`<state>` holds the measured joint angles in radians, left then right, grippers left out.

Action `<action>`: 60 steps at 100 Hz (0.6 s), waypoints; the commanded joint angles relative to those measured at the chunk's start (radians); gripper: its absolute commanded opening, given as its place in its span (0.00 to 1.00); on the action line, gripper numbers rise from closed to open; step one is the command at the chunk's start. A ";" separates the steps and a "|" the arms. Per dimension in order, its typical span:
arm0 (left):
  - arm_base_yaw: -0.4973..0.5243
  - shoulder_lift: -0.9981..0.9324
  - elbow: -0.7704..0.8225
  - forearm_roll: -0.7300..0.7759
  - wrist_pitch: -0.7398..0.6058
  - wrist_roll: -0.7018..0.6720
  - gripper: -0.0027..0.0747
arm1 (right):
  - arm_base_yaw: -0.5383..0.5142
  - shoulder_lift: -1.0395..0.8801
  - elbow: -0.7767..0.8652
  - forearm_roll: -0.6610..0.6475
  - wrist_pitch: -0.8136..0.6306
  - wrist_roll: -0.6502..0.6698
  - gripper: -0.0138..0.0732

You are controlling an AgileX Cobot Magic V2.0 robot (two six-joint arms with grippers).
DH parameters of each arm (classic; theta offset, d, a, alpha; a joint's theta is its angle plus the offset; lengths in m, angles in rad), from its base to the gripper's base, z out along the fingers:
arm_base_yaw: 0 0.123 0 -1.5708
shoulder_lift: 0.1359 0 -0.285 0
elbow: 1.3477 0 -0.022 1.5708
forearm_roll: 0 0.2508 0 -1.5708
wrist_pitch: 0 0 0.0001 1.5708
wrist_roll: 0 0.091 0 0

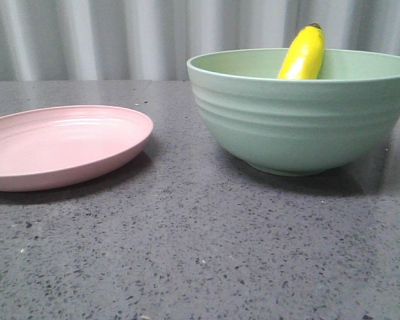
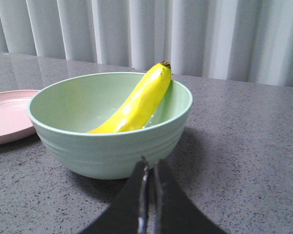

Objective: Transfer banana from pink plate to green bowl

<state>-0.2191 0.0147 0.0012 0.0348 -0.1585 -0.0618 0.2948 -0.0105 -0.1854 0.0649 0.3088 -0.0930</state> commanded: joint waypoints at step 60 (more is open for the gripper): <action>0.125 -0.047 0.010 0.014 0.418 0.041 0.01 | -0.003 -0.013 -0.024 -0.007 -0.070 -0.011 0.08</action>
<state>-0.0960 -0.0044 0.0012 0.0450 0.3210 -0.0221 0.2948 -0.0105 -0.1854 0.0649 0.3088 -0.0930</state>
